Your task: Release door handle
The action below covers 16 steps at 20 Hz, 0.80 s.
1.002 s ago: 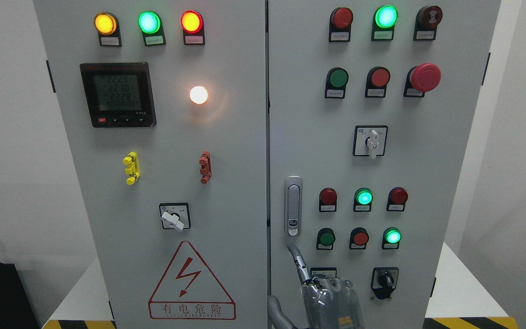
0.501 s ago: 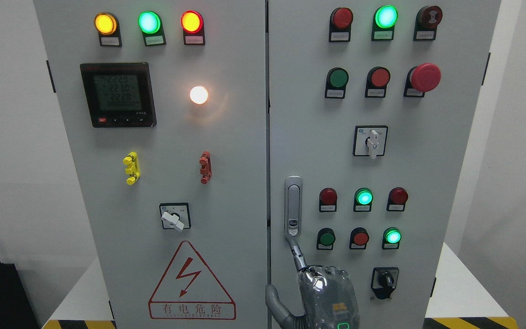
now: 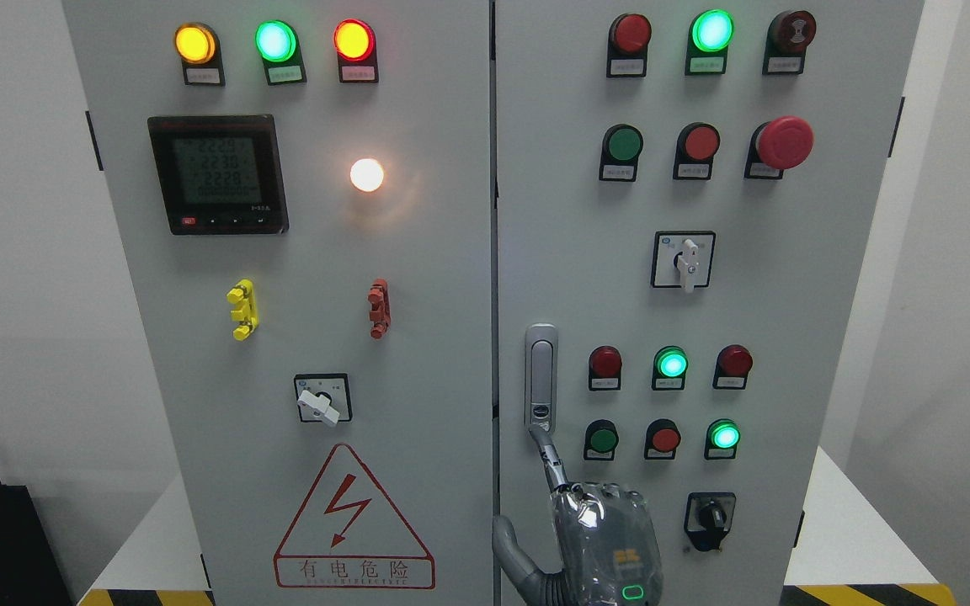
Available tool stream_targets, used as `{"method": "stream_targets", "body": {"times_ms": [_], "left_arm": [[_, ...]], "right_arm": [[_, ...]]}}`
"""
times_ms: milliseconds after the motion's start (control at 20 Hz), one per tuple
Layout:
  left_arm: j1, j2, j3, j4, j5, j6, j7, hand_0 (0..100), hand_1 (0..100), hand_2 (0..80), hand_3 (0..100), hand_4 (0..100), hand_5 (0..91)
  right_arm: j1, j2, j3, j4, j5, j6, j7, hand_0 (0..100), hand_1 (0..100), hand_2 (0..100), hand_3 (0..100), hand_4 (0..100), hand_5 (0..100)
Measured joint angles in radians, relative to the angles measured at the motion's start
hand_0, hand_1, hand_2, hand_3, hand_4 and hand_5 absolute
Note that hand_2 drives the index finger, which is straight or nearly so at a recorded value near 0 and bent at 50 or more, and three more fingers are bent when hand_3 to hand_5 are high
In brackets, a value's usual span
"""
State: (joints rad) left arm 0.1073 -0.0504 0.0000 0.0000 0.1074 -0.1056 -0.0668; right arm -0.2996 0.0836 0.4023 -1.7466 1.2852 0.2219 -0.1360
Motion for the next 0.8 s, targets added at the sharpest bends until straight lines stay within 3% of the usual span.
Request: {"method": "stream_targets", "body": {"times_ms": [802], "left_arm": [[0.0, 0.0, 0.0, 0.0, 0.0, 0.0, 0.0, 12, 39, 0.0, 0, 0, 0.0]], "right_arm": [[-0.012, 0.0, -0.016, 0.019, -0.001, 0.013, 0.025, 44, 31, 0, 100, 100, 100]]}}
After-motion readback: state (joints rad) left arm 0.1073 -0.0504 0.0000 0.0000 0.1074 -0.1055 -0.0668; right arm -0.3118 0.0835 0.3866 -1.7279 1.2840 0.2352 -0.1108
